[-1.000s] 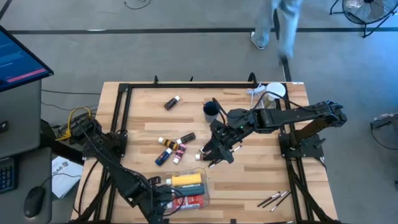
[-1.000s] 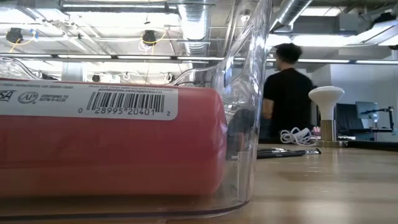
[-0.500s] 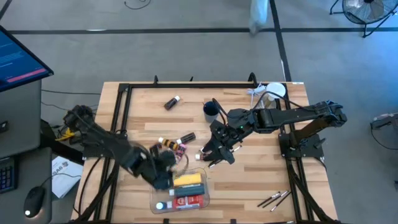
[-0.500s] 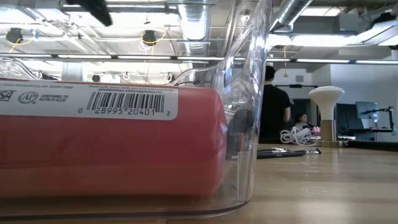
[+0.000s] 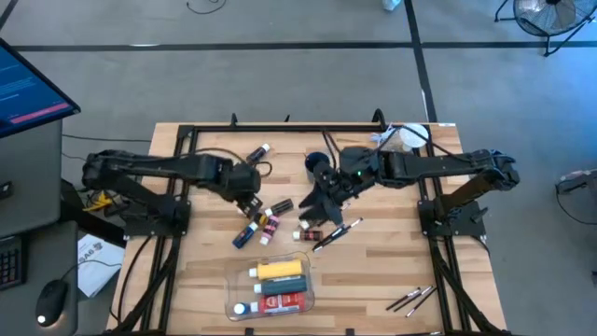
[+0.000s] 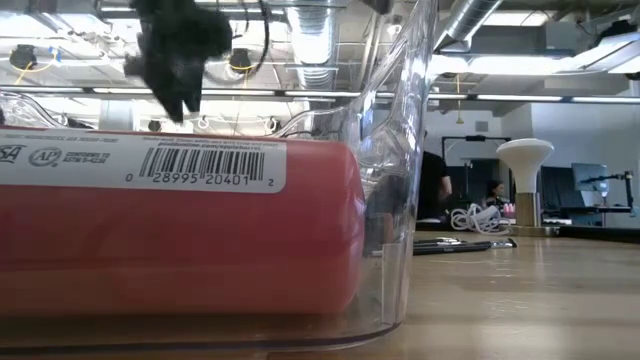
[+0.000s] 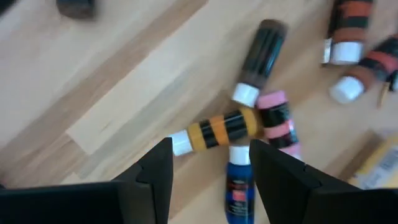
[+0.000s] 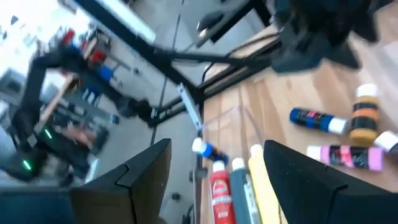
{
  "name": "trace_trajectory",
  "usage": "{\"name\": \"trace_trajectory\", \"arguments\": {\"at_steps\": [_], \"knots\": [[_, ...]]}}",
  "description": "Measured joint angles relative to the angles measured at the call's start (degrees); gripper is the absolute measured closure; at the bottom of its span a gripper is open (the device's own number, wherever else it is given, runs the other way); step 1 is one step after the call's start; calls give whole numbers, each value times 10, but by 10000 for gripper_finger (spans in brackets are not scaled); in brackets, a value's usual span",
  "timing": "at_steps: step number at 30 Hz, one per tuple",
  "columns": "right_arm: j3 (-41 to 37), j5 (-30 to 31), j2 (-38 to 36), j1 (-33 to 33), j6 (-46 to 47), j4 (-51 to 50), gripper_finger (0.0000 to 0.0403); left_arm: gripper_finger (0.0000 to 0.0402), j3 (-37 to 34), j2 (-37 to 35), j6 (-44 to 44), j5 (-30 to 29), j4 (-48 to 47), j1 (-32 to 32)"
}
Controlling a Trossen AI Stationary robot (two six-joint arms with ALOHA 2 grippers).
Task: Pick & Place Paint Supplies
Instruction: Put the small blue paint bottle into the transparent bin
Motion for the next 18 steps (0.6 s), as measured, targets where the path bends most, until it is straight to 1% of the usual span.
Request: {"name": "trace_trajectory", "arguments": {"at_steps": [2,4,6,7,11,15,17,18], "knots": [[0,0,0,-15,25,9,154,235,-28,0,18,72,20,27],[0,1,0,-27,46,11,154,235,-61,0,32,139,51,40],[0,1,0,-36,51,11,154,234,-88,0,44,175,67,42],[0,1,0,-39,52,11,154,234,-98,0,49,182,75,37],[0,2,0,-47,52,11,154,236,-129,0,66,176,79,-3],[0,31,0,-46,71,10,154,241,-149,0,55,188,84,-53],[0,35,0,-46,72,11,154,240,-158,0,48,185,99,-84],[0,36,0,-46,72,10,154,240,-163,0,48,173,107,-100]]}}
